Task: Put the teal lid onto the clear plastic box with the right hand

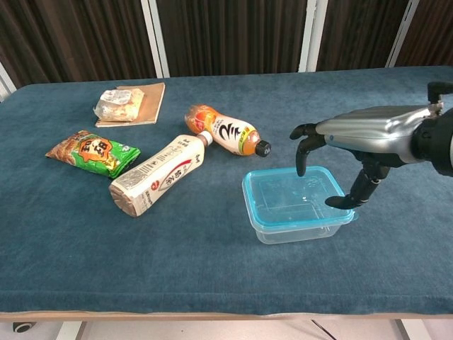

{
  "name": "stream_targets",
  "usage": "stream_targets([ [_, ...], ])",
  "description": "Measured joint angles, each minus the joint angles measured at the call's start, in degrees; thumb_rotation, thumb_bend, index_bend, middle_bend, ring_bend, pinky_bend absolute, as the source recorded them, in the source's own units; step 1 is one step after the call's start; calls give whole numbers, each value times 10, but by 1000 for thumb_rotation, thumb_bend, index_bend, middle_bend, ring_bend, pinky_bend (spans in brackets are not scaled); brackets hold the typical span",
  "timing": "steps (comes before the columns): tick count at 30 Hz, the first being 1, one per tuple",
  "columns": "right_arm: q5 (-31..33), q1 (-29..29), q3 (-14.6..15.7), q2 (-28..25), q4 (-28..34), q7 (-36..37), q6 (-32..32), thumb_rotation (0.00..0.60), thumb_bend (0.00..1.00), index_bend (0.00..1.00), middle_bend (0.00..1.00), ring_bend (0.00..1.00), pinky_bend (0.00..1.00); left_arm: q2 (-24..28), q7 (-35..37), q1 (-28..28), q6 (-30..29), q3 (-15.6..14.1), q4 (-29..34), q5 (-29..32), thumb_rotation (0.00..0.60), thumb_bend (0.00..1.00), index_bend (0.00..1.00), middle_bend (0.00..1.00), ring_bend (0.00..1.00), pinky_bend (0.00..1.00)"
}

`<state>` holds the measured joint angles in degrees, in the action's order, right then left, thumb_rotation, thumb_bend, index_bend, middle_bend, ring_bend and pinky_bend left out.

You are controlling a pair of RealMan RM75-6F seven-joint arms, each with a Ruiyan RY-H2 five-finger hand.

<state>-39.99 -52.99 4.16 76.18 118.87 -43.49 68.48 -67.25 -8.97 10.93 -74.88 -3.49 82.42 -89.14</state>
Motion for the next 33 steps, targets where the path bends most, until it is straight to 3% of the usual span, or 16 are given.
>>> stream_targets([
  [9,6,15,-11,3,-57,38,-55,600,285,284,0,0,0,1,2,-1,0,1,-2,3,600,351,0,59,78,44],
  [19,39,3,-24,9,-65,28,-82,600,492,305,0,0,0,5,0,0,-1,1,1,1,600,358,0,59,78,44],
  [33,58,-4,-21,18,-63,2,-69,600,497,319,0,0,0,5,6,-2,-3,1,-3,1,600,357,0,59,78,44],
])
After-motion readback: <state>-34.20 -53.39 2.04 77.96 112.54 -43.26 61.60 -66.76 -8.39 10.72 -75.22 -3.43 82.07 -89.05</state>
